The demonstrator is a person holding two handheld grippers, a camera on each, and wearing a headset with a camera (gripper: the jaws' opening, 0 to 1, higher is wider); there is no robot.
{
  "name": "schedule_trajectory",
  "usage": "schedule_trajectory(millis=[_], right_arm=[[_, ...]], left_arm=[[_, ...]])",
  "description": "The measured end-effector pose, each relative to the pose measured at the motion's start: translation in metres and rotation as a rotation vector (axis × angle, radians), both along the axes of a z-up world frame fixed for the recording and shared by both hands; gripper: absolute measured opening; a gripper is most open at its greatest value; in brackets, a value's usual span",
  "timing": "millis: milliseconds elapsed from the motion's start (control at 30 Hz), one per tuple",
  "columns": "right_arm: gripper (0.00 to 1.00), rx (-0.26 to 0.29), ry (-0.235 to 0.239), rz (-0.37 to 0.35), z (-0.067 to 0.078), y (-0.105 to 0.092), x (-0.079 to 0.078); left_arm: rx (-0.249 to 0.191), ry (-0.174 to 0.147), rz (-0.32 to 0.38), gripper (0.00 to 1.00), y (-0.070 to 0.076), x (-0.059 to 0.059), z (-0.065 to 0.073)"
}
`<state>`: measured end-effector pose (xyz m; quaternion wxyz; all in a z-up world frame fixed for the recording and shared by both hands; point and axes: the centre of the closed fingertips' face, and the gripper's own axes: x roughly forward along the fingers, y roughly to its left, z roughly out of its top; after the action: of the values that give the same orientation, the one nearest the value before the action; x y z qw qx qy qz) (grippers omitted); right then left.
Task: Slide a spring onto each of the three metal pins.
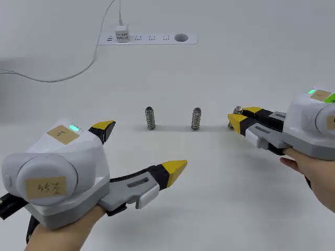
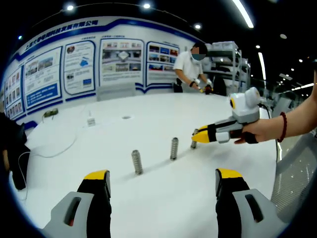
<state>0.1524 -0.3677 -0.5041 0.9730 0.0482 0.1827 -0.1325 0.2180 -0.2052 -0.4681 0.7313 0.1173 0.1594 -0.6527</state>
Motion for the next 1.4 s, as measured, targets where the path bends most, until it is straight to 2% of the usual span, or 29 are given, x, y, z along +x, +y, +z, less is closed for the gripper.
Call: schedule_trajectory(millis=[100, 200, 333, 433, 567, 633, 767, 867, 967, 1000, 1400], right_arm=[[0.13, 0.002, 0.006, 0.002, 0.001, 0.001, -0.001], [0.18, -0.003, 0.008, -0.015, 0.004, -0.001, -0.003], [0.24, 0.038, 0.021, -0.036, 0.006, -0.002, -0.008], [0.26, 0.021, 0.025, -0.029, 0.011, 0.0, -0.012], [0.34, 0.04, 0.025, -0.025, 0.019, 0.004, -0.016], [0.37, 0.04, 0.038, -0.018, 0.021, 0.008, -0.019], [0.43, 0.043, 0.053, 0.004, 0.025, 0.016, -0.024], [0.49, 0.067, 0.057, 0.005, 0.027, 0.021, -0.028], [0.52, 0.067, 0.06, 0.007, 0.03, 0.026, -0.032], [0.53, 0.056, 0.062, 0.015, 0.032, 0.028, -0.034], [0.69, 0.088, 0.069, 0.036, 0.041, 0.051, -0.048]], left_arm=[[0.002, -0.003, 0.001, 0.89, 0.0, 0.002, 0.001], [0.005, -0.004, 0.003, 0.89, 0.001, 0.003, 0.001], [0.019, 0.005, 0.012, 0.89, 0.002, 0.006, -0.001], [0.025, -0.001, 0.014, 0.88, 0.004, 0.007, -0.001], [0.025, -0.001, 0.017, 0.88, 0.005, 0.009, 0.001], [0.048, -0.005, 0.021, 0.87, 0.007, 0.011, -0.001], [0.054, 0.012, 0.024, 0.88, 0.009, 0.011, -0.002], [0.061, 0.004, 0.025, 0.88, 0.012, 0.012, 0.0], [0.066, 0.002, 0.024, 0.88, 0.014, 0.012, 0.001], [0.079, -0.004, 0.021, 0.88, 0.015, 0.012, 0.0], [0.084, 0.007, 0.016, 0.92, 0.026, 0.007, 0.004]])
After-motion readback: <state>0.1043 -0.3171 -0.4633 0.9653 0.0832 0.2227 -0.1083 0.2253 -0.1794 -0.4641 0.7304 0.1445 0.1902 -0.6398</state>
